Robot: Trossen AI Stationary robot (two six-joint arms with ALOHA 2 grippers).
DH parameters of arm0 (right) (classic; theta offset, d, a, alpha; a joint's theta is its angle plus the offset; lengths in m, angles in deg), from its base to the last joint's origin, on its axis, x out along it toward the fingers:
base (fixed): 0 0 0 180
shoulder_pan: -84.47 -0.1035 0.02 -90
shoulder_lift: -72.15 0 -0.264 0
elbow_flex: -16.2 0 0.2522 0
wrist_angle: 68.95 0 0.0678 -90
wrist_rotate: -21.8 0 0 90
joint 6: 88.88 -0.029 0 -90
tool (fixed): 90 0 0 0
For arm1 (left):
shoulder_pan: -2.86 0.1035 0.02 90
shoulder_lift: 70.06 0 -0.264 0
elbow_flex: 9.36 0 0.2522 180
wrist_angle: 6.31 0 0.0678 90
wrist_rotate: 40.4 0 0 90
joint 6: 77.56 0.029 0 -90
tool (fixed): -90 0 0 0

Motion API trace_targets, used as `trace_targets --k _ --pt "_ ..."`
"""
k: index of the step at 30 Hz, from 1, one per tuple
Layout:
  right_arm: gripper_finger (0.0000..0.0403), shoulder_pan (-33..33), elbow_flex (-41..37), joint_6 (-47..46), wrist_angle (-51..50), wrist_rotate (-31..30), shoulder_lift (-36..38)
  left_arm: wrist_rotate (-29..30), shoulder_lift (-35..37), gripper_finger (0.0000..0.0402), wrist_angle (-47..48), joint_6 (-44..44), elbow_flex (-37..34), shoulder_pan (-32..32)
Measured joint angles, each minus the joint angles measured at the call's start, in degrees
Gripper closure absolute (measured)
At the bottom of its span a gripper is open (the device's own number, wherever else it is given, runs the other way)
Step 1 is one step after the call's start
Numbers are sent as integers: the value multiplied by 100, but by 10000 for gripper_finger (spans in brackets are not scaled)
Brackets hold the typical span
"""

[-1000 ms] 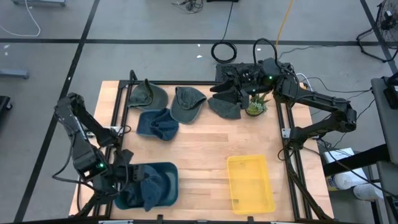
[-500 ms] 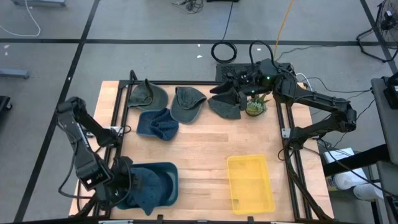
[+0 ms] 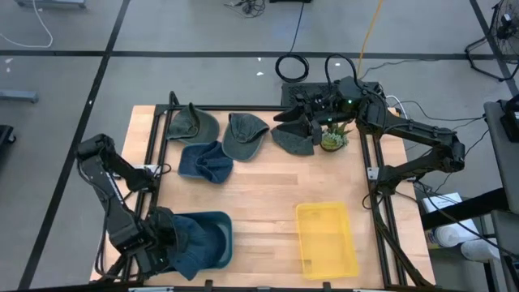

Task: Pick & Place hat
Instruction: Put the right dark blue cap into the blue bin

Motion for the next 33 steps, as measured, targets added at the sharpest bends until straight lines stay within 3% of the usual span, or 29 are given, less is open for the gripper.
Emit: trace_targets --k 26,33 --pt "206 0 0 264 -107 44 0 -555 -1296 383 56 34 0 23" --pt "206 0 0 264 -107 44 0 -560 -1290 335 51 168 0 42"
